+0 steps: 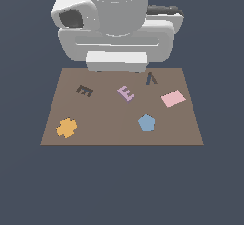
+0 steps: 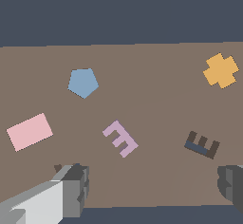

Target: Insert a designated object into the corresponding slot on a board.

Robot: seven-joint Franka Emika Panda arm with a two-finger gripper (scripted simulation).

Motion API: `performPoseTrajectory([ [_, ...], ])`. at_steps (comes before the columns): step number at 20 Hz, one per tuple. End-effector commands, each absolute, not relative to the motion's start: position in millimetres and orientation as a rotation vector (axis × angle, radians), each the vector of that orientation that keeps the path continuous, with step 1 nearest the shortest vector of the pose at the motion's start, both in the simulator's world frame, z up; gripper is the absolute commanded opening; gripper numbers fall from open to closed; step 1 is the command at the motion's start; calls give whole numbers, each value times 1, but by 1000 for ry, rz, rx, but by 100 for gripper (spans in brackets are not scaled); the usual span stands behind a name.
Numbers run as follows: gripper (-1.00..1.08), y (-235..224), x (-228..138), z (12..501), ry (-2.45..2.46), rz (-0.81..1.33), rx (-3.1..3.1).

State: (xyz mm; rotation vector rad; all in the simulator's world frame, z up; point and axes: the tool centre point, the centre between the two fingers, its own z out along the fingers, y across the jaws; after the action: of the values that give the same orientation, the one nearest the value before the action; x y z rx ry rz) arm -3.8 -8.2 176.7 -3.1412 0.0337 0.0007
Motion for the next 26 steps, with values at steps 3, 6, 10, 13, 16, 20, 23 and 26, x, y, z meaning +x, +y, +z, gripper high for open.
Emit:
performPoseTrajectory([
  [3,100,-8,-4,176,29,1,-3141],
  [6,100,-7,-4,173,4,1,-3141],
  [10,100,-6,-5,166,-63,1,-3140],
  [13,100,-4,-5,157,-139,0,-3138],
  [16,100,-1,-6,145,-238,0,-3131],
  [20,100,3,-8,126,-404,0,-3114],
  [23,100,6,-10,109,-554,0,-3090],
  [26,100,9,-12,92,-690,-1,-3063],
])
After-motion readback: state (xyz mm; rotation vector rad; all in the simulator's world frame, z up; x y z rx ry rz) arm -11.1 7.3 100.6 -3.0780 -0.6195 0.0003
